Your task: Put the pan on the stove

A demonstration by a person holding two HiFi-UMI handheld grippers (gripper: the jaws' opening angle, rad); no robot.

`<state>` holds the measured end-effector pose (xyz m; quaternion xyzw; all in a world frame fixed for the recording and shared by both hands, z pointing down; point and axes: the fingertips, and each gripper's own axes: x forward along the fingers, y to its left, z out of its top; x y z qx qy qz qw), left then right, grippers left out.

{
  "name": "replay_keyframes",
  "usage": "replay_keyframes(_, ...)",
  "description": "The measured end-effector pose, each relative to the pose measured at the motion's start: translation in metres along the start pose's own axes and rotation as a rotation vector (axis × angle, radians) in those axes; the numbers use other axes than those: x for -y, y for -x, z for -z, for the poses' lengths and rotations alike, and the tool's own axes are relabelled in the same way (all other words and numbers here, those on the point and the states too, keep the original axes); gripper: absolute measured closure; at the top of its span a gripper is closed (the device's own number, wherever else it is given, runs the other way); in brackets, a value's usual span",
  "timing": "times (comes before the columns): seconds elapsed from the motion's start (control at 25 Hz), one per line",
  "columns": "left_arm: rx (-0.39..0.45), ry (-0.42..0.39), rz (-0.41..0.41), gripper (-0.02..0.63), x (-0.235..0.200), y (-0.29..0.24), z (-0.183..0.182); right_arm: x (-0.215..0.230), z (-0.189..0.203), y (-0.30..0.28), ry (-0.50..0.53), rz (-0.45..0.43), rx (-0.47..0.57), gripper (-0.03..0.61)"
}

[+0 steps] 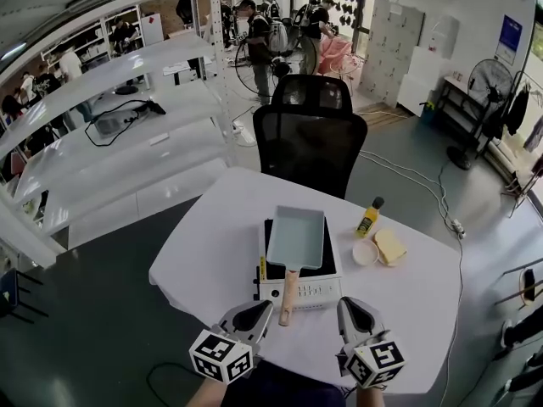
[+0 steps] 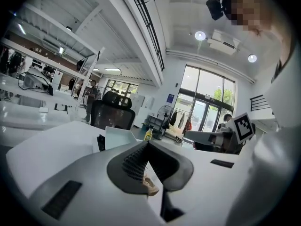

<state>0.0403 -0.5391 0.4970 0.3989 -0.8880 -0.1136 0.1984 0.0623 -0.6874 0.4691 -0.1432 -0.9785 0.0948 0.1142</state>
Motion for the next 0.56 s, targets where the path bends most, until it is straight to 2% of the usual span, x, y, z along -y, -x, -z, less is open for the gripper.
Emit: replay_keyframes(0.56, -0.03, 0.007, 0.002, 0.604, -0.002, -0.009, 0.005, 0.01, 0.006, 0.008, -0.017, 0.054, -0.01, 0.577)
